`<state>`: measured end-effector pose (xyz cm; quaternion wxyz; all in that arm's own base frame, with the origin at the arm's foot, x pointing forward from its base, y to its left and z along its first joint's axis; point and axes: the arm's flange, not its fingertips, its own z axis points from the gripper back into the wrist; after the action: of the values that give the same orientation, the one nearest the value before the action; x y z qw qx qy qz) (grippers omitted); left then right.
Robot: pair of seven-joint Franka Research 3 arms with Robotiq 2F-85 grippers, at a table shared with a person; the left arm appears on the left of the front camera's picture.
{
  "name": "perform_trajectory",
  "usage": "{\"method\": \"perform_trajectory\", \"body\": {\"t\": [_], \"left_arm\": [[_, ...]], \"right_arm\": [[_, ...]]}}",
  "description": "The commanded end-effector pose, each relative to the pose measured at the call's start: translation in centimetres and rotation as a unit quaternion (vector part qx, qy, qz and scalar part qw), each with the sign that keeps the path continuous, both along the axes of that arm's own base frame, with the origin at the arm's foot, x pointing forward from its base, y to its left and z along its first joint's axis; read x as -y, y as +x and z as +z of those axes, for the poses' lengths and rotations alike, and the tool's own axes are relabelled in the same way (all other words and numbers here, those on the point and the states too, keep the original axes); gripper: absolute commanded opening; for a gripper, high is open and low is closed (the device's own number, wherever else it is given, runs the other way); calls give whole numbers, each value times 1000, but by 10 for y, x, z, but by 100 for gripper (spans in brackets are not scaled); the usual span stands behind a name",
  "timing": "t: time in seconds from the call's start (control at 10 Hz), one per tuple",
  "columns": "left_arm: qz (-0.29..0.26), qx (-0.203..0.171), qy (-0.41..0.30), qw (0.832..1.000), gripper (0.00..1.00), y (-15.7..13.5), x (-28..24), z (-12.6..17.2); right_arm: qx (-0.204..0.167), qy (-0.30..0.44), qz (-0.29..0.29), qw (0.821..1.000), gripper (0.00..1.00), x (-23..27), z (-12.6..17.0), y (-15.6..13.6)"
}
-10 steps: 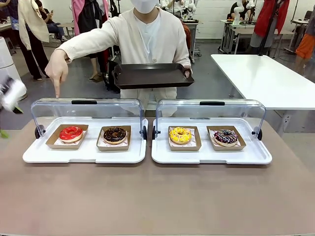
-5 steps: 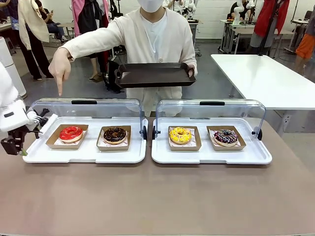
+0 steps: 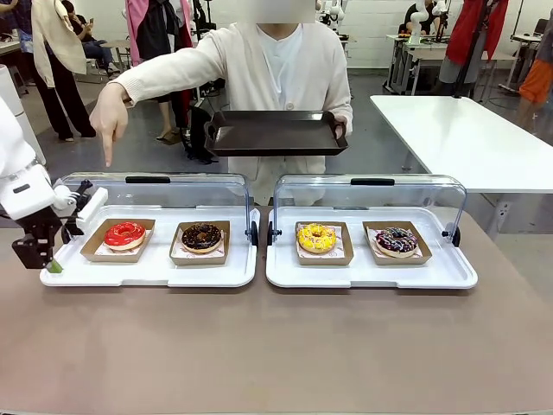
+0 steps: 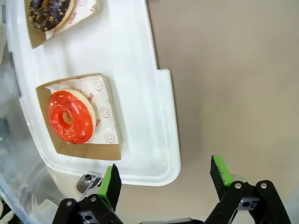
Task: Provide the desired donut to the person.
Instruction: Pick up and lift the Paper togo box containing the Donut pointed at by the person.
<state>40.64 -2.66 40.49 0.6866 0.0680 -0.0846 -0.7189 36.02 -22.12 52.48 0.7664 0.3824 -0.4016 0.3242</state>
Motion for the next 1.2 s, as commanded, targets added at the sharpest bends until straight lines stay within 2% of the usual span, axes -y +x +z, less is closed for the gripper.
{"method": "perform_trajectory", "body": {"t": [0.0, 0.8, 0.9, 1.1], "left_arm": [[-6, 2, 15, 1000, 100, -4, 2, -8], [-6, 2, 15, 1000, 100, -4, 2, -8], [-7, -4, 8, 1000, 100, 2, 2, -2], [-18, -22, -13, 999, 100, 36, -5, -12]], "right_arm": [[8, 4, 6, 1000, 100, 2, 0, 0], [8, 4, 6, 1000, 100, 2, 0, 0], [8, 4, 6, 1000, 100, 2, 0, 0], [8, 4, 6, 1000, 100, 2, 0, 0]]}}
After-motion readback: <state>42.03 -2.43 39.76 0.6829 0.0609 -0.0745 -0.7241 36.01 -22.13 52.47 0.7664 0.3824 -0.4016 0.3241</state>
